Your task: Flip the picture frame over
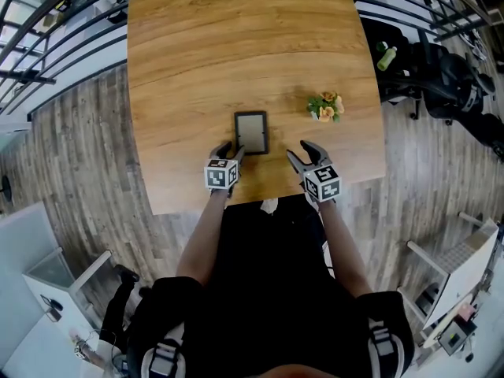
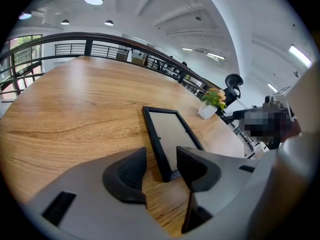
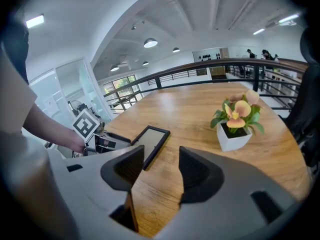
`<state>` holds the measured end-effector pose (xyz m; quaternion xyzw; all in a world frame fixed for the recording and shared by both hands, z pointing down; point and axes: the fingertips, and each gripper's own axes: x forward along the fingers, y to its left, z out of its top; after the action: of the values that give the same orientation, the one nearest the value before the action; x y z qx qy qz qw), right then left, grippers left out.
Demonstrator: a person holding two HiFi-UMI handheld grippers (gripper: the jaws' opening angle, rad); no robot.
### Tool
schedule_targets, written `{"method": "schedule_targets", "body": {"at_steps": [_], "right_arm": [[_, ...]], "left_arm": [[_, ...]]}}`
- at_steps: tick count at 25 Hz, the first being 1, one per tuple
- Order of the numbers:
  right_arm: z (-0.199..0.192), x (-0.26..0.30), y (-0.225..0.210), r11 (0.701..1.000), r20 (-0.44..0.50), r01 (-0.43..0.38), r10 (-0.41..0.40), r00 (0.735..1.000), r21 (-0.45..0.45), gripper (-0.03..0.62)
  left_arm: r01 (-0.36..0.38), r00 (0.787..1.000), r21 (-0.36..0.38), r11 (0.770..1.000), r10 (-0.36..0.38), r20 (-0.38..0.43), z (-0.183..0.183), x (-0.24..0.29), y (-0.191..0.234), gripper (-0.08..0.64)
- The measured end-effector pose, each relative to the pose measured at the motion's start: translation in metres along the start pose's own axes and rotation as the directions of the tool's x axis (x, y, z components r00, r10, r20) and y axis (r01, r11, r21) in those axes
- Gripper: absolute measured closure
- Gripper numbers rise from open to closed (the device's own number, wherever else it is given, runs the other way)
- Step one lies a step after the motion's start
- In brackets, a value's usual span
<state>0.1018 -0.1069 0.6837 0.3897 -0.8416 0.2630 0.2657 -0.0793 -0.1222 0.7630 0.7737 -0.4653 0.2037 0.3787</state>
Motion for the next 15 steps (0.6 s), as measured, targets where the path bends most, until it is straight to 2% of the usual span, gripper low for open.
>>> {"method": "schedule_targets", "body": {"at_steps": [7, 15], "right_arm": [[-0.0047, -0.0003, -0.0033, 1.0, -0.012, 0.003, -0.003, 1.0, 0.012, 0.365], [-0.0067, 0.0001, -0.0049, 1.0, -0.016, 0.001, -0.001, 1.0, 0.016, 0.367]], "left_arm": [[-0.03, 1.0, -0.001, 1.0, 0.03, -0.008, -0.0014, 0.0008, 0.0062, 0.402], [-0.102, 0.994, 0.06, 0.993, 0.103, -0.019, -0.0022, 0.0038, 0.0057, 0.413]]}}
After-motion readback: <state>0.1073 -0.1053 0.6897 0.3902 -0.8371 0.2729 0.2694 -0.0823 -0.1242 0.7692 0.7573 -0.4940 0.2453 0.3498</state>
